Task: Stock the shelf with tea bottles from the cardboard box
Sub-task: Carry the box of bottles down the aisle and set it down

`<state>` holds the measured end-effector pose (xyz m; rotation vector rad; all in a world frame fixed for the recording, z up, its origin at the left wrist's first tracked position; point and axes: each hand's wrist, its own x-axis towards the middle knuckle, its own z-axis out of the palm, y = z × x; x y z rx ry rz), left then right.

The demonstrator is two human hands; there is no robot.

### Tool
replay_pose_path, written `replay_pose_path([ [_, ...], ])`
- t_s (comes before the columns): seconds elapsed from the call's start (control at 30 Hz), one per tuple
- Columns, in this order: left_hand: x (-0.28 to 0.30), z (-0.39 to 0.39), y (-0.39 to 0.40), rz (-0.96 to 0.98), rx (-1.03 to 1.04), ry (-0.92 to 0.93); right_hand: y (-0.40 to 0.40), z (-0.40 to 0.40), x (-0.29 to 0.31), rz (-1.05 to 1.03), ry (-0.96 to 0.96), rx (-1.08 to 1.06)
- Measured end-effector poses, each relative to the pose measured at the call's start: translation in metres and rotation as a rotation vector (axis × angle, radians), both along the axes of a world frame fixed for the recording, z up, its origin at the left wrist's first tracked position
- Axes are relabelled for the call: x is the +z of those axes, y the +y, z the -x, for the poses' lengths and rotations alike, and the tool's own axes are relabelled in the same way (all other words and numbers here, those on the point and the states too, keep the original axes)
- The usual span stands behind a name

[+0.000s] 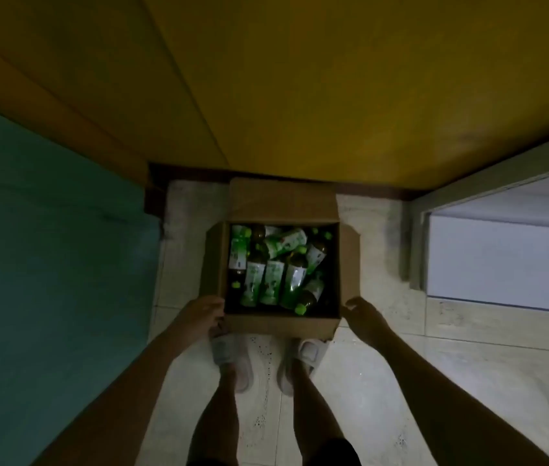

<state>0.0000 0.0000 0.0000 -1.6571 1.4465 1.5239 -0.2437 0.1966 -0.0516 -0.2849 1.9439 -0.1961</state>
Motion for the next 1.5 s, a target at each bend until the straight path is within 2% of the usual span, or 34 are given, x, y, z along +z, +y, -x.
replay_pose_path([
  [0.13,-0.132,-0.009,-0.029,0.138,0.025,-0.074,-0.008,0.029,-0.124,-0.046,0.09,-0.105],
  [0.23,-0.221,-0.014,-0.047,0.161,0.068,-0.129,-0.012,0.043,-0.206,-0.057,0.135,-0.156],
  [0.37,-0.301,-0.001,-0.07,0.121,0.088,-0.142,-0.024,0.052,-0.282,0.045,0.019,-0.296],
  [0.43,-0.329,0.004,-0.079,0.103,0.094,-0.162,-0.026,0.053,-0.306,0.088,-0.021,-0.331],
  [0.53,-0.353,0.009,-0.09,0.121,-0.047,-0.199,-0.026,0.055,-0.321,0.039,0.029,-0.185],
  [0.7,-0.347,0.011,-0.101,0.083,-0.149,-0.143,-0.03,0.061,-0.31,-0.018,0.024,-0.168],
  [0.87,-0.304,0.007,-0.108,0.067,-0.235,-0.157,-0.029,0.063,-0.267,-0.017,-0.014,-0.111],
  [1.0,-0.236,-0.004,-0.103,0.061,-0.228,-0.176,-0.02,0.054,-0.189,-0.002,-0.027,-0.111],
  [1.17,-0.094,-0.013,-0.108,0.056,-0.285,-0.12,0.004,0.039,-0.025,0.04,-0.033,-0.139],
  [1.37,0.127,-0.006,-0.09,0.136,-0.466,0.036,0.062,-0.003,0.204,0.093,0.074,-0.231],
  [1.43,0.197,-0.005,-0.072,0.144,-0.537,0.109,0.087,-0.032,0.264,0.095,0.119,-0.273],
  [1.5,0.239,-0.014,-0.057,0.145,-0.591,0.15,0.113,-0.066,0.31,0.091,0.146,-0.32],
])
